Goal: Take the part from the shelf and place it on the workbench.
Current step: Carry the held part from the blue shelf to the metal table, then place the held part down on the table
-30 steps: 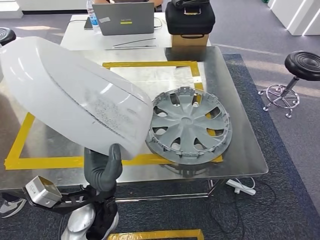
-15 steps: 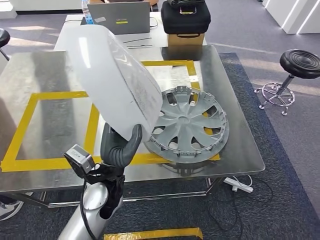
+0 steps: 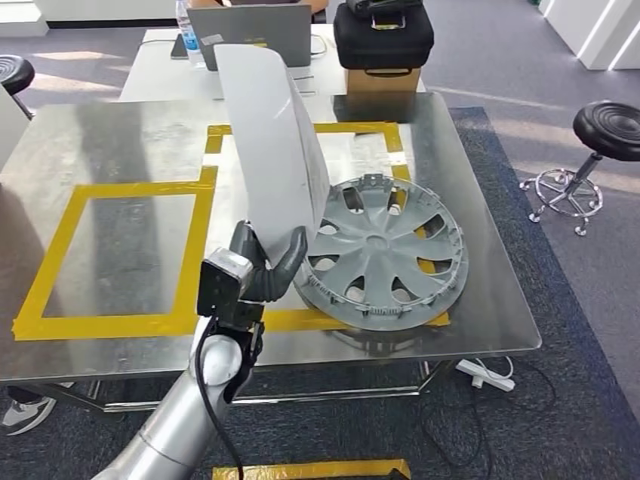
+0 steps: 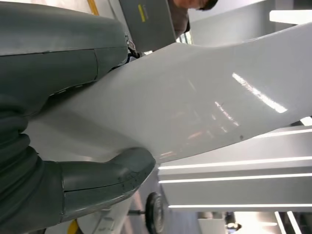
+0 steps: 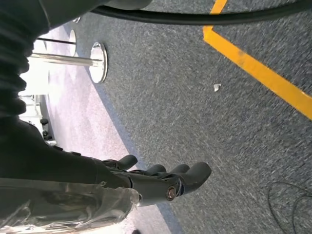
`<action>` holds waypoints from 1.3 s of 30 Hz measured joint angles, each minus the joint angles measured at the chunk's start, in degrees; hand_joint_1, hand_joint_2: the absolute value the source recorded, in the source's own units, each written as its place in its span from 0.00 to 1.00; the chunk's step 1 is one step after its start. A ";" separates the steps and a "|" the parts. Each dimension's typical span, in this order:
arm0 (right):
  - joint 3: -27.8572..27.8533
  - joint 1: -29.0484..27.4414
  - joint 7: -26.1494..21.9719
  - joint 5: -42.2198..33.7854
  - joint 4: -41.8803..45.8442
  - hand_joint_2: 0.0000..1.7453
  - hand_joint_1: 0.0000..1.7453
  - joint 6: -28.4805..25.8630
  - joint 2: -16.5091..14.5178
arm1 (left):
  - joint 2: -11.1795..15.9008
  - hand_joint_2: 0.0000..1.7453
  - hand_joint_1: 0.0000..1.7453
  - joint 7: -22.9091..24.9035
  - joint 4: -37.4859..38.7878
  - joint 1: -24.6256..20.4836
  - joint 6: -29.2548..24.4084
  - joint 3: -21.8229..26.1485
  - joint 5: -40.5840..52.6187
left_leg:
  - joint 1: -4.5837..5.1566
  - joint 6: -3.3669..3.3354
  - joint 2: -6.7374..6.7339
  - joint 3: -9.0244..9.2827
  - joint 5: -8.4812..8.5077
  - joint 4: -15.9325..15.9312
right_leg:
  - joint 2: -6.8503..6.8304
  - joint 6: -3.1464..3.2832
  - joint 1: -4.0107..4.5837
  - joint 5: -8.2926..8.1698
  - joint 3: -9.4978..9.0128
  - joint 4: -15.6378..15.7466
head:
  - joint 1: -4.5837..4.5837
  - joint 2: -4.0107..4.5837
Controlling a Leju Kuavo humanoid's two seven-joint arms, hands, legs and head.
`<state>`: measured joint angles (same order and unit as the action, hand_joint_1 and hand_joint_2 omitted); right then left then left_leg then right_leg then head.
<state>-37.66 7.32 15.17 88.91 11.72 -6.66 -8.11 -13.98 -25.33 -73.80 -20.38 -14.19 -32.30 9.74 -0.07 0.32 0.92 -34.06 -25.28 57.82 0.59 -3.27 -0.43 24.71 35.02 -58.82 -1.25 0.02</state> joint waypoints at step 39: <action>3.08 2.47 0.64 -0.24 -0.04 1.00 0.00 2.08 -0.45 | 12.63 1.00 0.97 34.01 52.01 -28.32 -25.72 12.15 36.00 | -0.47 2.42 -0.18 -9.08 -5.60 15.06 | 0.15 2.15 -0.29 -0.82 1.41 -0.32 | 0.54 0.00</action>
<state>-34.58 9.79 15.81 88.68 11.67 -4.58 -8.57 -1.35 8.68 -21.78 -48.70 -39.92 -20.15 45.74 -0.54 2.74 0.75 -43.13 -30.89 72.88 0.75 -1.13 -0.72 23.89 36.44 -59.14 -0.72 0.02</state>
